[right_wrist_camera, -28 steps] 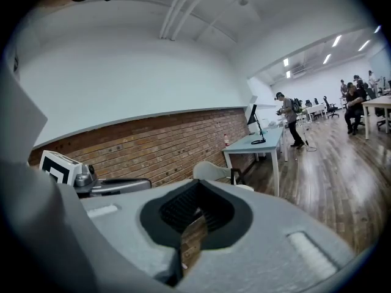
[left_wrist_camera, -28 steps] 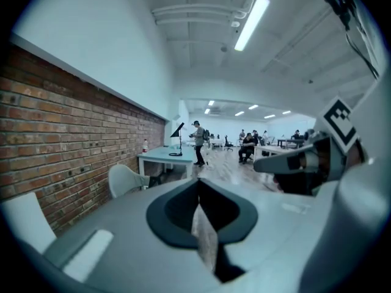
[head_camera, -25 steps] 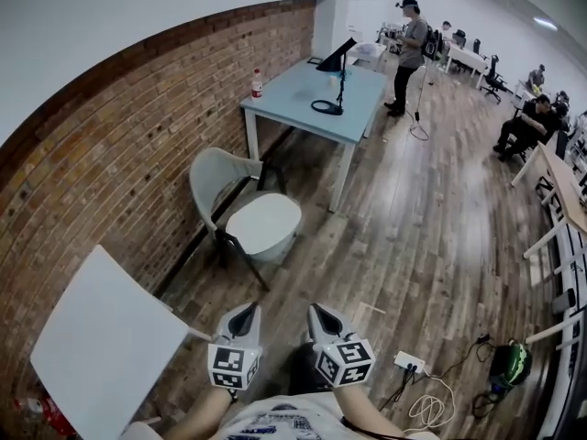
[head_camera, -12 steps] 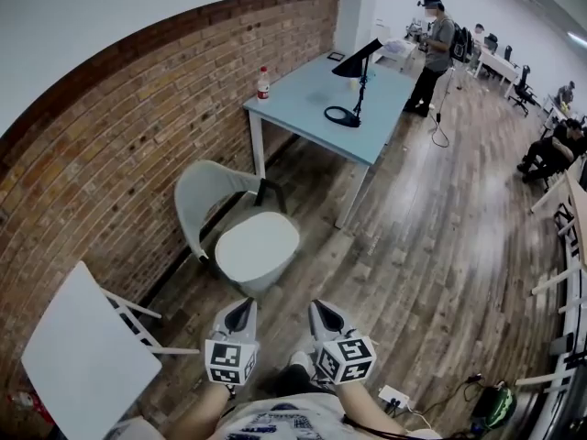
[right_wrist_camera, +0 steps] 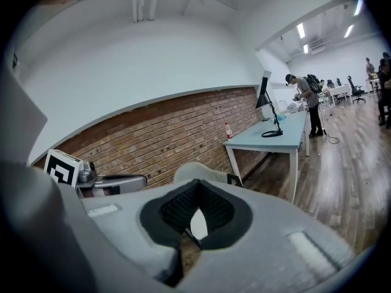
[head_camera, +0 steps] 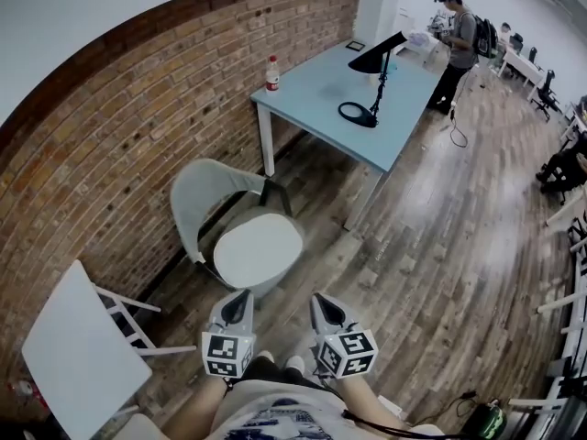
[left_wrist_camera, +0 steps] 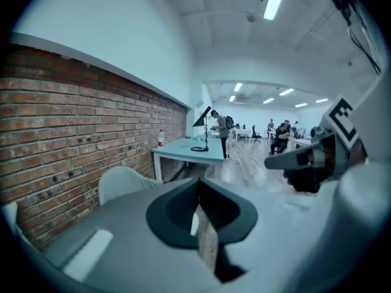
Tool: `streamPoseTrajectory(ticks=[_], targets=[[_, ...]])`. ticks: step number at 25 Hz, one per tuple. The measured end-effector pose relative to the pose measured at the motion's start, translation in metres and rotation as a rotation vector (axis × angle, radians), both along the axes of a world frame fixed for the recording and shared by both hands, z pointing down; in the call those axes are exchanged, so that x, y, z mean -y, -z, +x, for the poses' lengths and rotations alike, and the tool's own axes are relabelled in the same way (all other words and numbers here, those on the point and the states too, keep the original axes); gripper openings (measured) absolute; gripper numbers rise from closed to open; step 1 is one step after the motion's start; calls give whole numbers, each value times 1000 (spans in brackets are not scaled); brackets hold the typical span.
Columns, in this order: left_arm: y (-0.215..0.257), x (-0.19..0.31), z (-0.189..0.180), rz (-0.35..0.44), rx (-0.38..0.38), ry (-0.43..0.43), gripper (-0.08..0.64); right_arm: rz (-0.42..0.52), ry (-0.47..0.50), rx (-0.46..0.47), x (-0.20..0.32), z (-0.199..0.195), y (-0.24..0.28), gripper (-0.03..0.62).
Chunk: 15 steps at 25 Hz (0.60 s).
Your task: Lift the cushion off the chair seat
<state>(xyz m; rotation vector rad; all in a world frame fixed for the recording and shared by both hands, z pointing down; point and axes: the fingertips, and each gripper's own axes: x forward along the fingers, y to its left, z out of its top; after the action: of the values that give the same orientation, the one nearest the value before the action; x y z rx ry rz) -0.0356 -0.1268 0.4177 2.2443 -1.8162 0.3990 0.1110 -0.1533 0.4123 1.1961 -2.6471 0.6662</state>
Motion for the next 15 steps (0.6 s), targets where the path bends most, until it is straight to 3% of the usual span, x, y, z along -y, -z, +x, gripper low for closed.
streamPoseTrajectory(ticks=[7, 15], targets=[[-15, 38, -24, -25, 8, 6, -9, -29, 19, -15, 39, -21, -17, -2], [-65, 117, -80, -82, 10, -24, -9, -67, -18, -55, 115, -63, -56, -2]])
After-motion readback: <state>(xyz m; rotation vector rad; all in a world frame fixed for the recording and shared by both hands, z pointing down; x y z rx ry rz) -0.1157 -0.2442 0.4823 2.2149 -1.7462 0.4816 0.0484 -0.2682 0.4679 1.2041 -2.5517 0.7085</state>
